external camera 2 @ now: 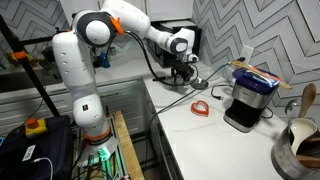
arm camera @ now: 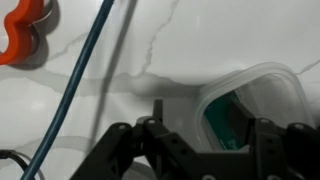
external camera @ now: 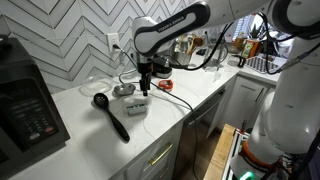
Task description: Lift the lunch box with the green paper and put it on the espresso machine
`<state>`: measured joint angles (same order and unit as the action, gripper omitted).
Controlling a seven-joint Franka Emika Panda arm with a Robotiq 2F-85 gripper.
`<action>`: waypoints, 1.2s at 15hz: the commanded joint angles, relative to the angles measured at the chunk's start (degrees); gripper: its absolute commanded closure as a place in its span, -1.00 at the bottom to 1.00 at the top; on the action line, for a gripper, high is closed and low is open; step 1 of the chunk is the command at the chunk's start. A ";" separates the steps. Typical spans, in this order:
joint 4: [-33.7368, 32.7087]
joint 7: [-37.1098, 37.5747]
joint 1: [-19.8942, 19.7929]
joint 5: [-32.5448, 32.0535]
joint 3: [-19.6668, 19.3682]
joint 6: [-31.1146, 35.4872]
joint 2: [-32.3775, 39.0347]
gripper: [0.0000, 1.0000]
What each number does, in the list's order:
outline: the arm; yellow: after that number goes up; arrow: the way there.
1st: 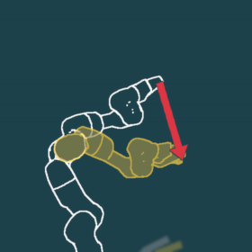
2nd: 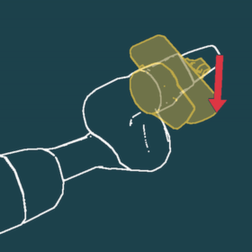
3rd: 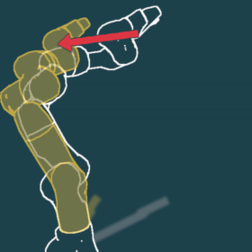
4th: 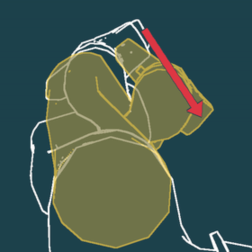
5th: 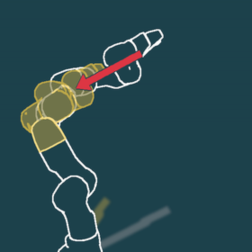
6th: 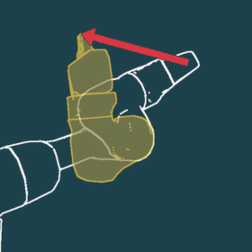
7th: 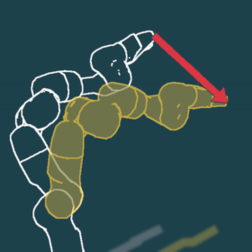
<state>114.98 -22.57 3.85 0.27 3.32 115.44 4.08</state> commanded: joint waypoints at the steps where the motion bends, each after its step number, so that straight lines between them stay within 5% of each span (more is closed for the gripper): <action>1: -2.54 -2.05 0.13 -1.12 1.04 -2.44 2.44 0.24; 6: -1.93 -0.91 0.09 -1.04 1.82 -2.23 0.93 0.97; 12: 0.77 6.58 -0.66 -1.39 0.56 -3.20 -8.58 0.93; 18: 8.38 19.15 -4.52 -3.31 -3.28 -13.18 -25.42 0.93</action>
<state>116.17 -8.50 1.21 -1.61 1.59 105.48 -11.76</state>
